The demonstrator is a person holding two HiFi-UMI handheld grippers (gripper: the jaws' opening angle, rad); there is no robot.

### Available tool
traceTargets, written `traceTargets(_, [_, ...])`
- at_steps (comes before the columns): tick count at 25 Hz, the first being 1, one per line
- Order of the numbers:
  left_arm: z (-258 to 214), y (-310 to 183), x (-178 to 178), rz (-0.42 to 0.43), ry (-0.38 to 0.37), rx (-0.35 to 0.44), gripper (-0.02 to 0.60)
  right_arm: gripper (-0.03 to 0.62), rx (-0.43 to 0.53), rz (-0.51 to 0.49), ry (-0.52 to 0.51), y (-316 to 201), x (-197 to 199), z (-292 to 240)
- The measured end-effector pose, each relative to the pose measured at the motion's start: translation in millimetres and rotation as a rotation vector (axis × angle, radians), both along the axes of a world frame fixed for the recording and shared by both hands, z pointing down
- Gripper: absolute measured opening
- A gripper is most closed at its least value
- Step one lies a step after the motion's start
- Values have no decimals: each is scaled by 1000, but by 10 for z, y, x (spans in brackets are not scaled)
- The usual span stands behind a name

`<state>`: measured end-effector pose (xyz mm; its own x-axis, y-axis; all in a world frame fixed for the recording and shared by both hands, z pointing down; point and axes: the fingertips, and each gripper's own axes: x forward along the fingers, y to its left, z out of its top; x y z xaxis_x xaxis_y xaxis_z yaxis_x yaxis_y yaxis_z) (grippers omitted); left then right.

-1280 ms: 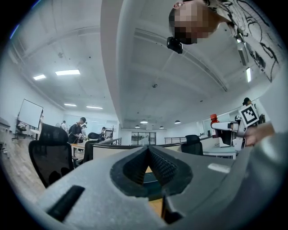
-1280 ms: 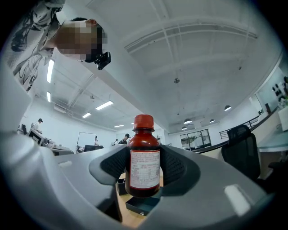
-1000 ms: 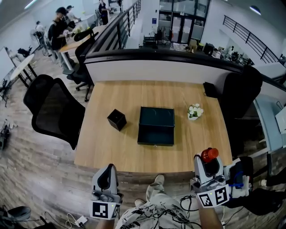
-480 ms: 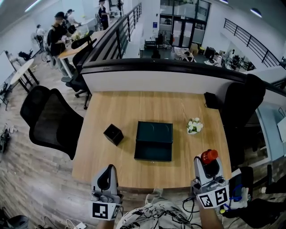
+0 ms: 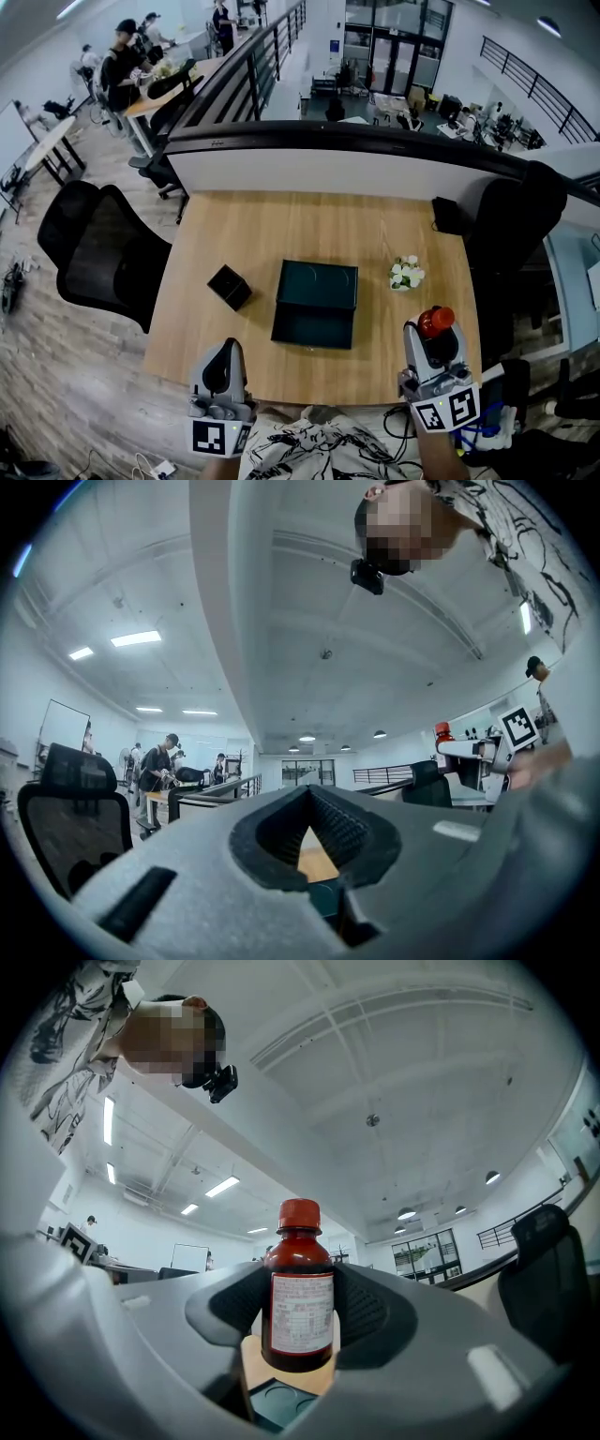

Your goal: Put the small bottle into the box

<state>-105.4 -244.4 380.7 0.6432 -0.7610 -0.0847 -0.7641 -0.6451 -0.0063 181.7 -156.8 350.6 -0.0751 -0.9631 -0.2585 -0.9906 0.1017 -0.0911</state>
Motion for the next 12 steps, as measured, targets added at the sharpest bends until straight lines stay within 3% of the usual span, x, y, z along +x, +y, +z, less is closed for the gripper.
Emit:
traceTargets(4, [82,-79,89,27,-27,-30,2,229,-11,7,2,-96,31,31])
traceTargets(12, [15,-456,84,96,-26,-17,2,229,-43,56,13,-373,-68,75])
